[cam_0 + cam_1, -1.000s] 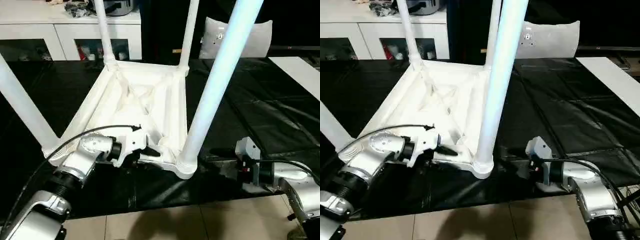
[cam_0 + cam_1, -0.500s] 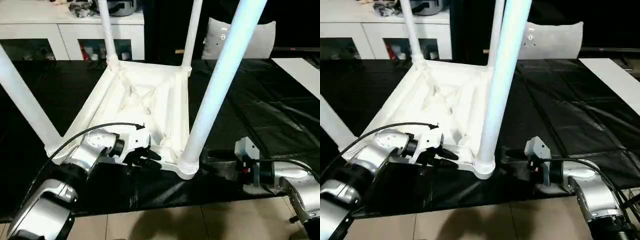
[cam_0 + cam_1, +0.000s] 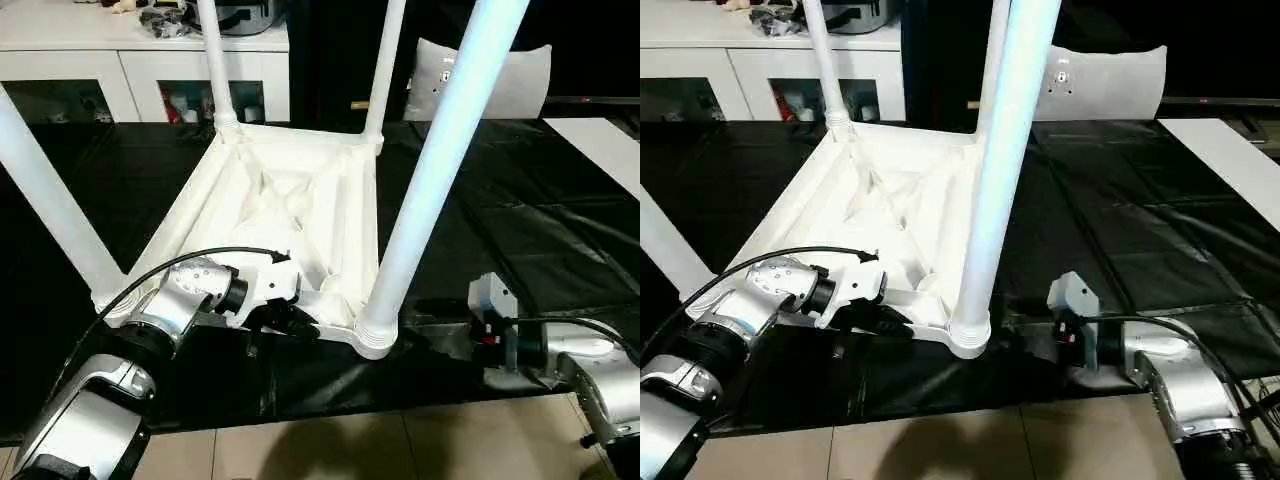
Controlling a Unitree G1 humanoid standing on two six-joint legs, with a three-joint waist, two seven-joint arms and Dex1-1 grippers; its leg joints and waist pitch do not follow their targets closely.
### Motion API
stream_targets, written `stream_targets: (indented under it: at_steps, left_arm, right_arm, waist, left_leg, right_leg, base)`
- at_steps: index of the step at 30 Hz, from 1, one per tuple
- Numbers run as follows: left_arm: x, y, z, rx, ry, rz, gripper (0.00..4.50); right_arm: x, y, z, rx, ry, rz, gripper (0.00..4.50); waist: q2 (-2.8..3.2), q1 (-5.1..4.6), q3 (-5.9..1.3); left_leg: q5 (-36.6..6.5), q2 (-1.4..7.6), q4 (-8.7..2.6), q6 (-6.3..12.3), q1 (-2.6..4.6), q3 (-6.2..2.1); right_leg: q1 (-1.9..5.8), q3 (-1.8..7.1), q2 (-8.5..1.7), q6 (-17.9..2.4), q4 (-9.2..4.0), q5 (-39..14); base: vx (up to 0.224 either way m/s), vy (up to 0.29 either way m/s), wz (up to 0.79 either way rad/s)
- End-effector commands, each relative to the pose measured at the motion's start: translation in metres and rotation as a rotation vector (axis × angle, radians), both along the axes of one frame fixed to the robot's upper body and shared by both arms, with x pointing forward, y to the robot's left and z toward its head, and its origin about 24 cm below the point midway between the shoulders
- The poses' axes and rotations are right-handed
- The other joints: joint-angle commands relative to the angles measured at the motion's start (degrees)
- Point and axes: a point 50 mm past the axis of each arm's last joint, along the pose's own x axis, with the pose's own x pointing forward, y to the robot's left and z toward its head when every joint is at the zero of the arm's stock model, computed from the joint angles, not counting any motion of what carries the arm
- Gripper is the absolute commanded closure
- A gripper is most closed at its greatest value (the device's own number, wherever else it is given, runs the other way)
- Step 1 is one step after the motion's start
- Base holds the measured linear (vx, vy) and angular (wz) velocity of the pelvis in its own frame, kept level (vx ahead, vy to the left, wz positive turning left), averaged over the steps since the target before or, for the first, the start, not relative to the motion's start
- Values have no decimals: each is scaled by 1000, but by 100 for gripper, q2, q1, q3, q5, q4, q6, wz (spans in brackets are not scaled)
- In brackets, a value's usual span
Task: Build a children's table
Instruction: Rotate leg to tighten
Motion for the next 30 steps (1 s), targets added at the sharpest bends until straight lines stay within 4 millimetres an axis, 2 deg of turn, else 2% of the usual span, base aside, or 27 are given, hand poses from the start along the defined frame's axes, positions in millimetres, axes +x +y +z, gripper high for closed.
stream_targets:
  at_steps: [1, 5, 8, 11, 13, 15, 16, 18, 22, 23, 30]
  left_arm:
    - [-4, 6, -9, 13, 45, 38, 442]
    - [-12, 2, -11, -27, 73, 23, 450]
    - [-15, 2, -15, -21, 78, 18, 450]
    - [-16, 2, -16, -18, 81, 20, 450]
    - [-16, 1, -16, -18, 81, 21, 450]
    - [-16, 1, -15, -24, 83, 28, 450]
    - [-16, 1, -15, -25, 84, 31, 450]
    - [-17, 1, -15, -25, 86, 35, 450]
    - [-18, 2, -16, -29, 90, 44, 450]
    - [-19, 2, -16, -30, 91, 45, 450]
    - [-19, 1, -16, -46, 99, 100, 450]
  right_arm:
    - [7, 2, 15, 54, -26, -10, 0]
    - [11, 9, 20, 138, 16, 39, 40]
    - [13, 15, 16, 119, 36, 73, 56]
    - [17, 20, 14, 121, 69, 94, 93]
    - [18, 20, 14, 123, 73, 95, 110]
    - [20, 22, 15, 129, 85, 97, 129]
    - [21, 23, 15, 131, 88, 99, 137]
    - [23, 25, 14, 134, 93, 108, 151]
    - [24, 29, 14, 145, 110, 132, 168]
    - [23, 30, 14, 146, 113, 136, 192]
    - [17, 38, 10, 157, 139, 135, 236]
  waist:
    - [-5, 13, -309]
    - [24, 19, -342]
    - [28, 32, -372]
    - [30, 31, -380]
    - [30, 43, -379]
    - [-1, 40, -378]
    - [21, 42, -374]
    - [-11, 25, -367]
    - [7, 21, -362]
    - [5, 20, -363]
    - [-15, 7, -358]
  left_leg:
    - [-904, 53, -382, 370, -79, 4]
    - [-744, 120, -416, 377, -100, -15]
    - [-531, 138, -414, 431, -118, -11]
    - [-413, 149, -415, 458, -119, -5]
    - [-414, 152, -410, 471, -113, 7]
    - [-394, 160, -417, 466, -116, 5]
    - [-402, 155, -417, 462, -112, 9]
    - [-451, 150, -417, 443, -114, 14]
    - [-461, 144, -421, 439, -109, 16]
    - [-448, 142, -422, 437, -109, 15]
    - [-410, 145, -428, 425, -110, 15]
  right_leg:
    - [322, 218, -389, 327, -640, -3162]
    - [354, 274, -425, 75, -543, -2747]
    - [369, 312, -435, -133, -460, -2340]
    - [373, 339, -445, -319, -401, -2088]
    - [375, 352, -451, -337, -399, -2072]
    - [378, 356, -461, -340, -391, -2088]
    - [374, 357, -458, -332, -398, -2133]
    - [373, 352, -467, -297, -410, -2273]
    - [364, 358, -460, -234, -431, -2382]
    - [364, 360, -457, -214, -429, -2380]
    - [358, 368, -461, -192, -423, -2373]
  base:
    - [0, 0, 0]
    - [0, 0, 0]
    - [0, 0, 0]
    - [0, 0, 0]
    - [0, 0, 0]
    - [0, 0, 0]
    - [0, 0, 0]
    - [0, 0, 0]
    - [0, 0, 0]
    - [0, 0, 0]
    - [0, 0, 0]
